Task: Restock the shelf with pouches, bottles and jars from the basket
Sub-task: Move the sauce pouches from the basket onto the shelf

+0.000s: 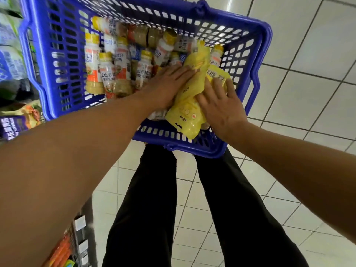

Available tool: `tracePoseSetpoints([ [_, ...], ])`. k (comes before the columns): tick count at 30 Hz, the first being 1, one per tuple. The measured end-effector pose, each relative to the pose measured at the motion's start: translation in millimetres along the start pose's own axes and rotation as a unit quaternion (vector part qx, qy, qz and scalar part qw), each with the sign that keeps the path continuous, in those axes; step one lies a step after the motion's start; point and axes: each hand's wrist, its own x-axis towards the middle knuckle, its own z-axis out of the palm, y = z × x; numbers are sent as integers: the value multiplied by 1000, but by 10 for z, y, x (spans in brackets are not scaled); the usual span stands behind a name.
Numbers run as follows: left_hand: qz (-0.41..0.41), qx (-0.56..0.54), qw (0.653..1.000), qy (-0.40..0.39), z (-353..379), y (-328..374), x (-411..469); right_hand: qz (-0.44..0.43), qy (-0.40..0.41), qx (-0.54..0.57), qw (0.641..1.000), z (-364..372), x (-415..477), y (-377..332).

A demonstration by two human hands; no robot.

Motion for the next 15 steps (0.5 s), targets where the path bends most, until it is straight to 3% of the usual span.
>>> tracePoseSetpoints([
  [4,21,-40,999,3,-39,-65,20,19,23,36,999,-71,136,121],
  [11,14,-243,969,35,-256,-96,-57,5,43,121,992,-199,233,257],
  [13,-5,-331,943,21,-332,-73,-114,17,68,202,977,-232,224,303],
  [15,-50,-412,910,21,-427,-48,-192,45,84,348,933,-290,211,384],
])
